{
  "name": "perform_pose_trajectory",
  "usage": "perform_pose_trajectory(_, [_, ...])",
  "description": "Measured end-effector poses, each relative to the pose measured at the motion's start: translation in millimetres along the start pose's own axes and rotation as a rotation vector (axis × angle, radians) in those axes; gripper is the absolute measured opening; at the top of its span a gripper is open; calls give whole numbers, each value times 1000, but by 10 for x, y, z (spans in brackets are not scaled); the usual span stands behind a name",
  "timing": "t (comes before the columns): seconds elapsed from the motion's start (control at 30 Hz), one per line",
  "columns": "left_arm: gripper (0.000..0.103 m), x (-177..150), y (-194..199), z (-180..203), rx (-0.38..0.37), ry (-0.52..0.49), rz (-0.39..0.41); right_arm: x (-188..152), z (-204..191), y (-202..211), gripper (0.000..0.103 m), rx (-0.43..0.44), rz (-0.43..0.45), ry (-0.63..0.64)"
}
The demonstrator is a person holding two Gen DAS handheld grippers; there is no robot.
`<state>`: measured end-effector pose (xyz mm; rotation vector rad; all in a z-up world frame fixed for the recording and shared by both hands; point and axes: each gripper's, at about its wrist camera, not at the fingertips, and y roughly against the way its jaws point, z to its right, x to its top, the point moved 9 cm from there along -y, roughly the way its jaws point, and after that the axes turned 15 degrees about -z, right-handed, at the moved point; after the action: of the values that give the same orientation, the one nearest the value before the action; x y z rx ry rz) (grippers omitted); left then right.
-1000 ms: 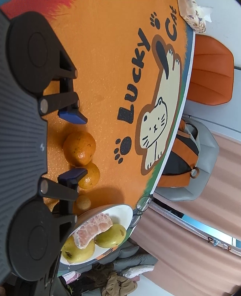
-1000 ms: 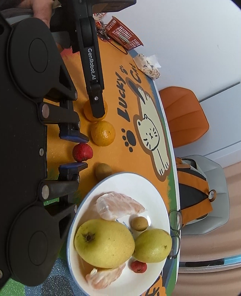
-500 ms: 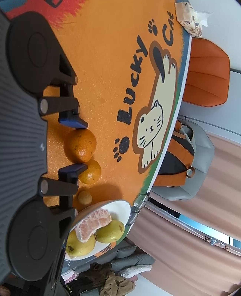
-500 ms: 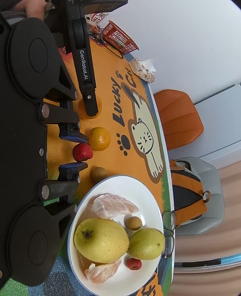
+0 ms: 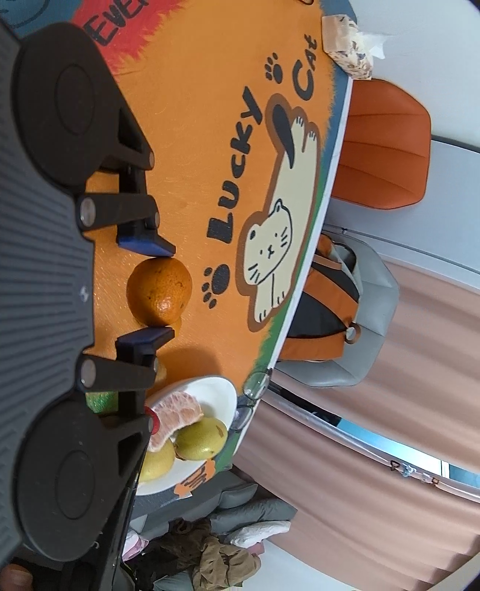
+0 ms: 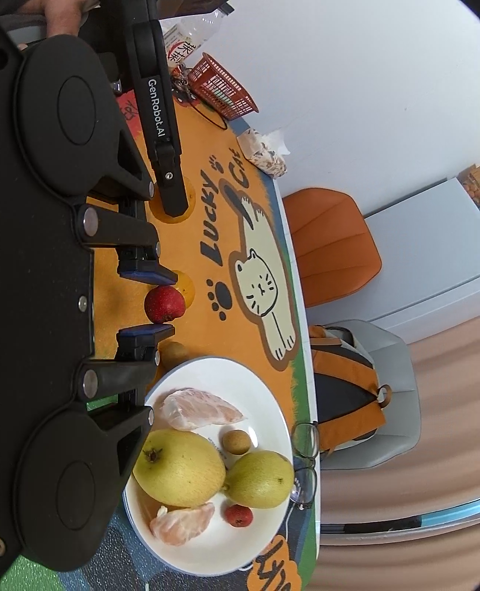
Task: Organize fruits
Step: 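Carry the red berry into the bowl with the right tool while the left tool places the tangerine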
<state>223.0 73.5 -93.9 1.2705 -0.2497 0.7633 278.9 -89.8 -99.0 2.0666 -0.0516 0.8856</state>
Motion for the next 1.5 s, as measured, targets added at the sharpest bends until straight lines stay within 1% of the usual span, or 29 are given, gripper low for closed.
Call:
perform_pose_trajectory(0.33, [40, 37, 152, 122, -11, -16, 29, 40, 26, 203, 24, -10, 38, 1])
perform_pose_trajectory(0.63, [40, 87, 179, 278, -32, -38, 42, 82, 137, 376, 24, -35, 67, -6])
perform_pose_trajectory(0.9, [40, 137, 89, 459, -61, -60, 32, 108, 326, 508, 24, -73, 84, -28])
perform_pose_trajectory(1.23, [40, 136, -78, 861, -114, -110, 8, 105, 609, 659, 24, -121, 102, -69])
perform_pose_trajectory(1.37, [40, 138, -141, 969, -123, -124, 1, 124, 716, 716, 24, -137, 113, -83])
perform_pose_trajectory(1.5, [40, 163, -202, 990, -120, -125, -6, 138, 839, 764, 24, -156, 125, -99])
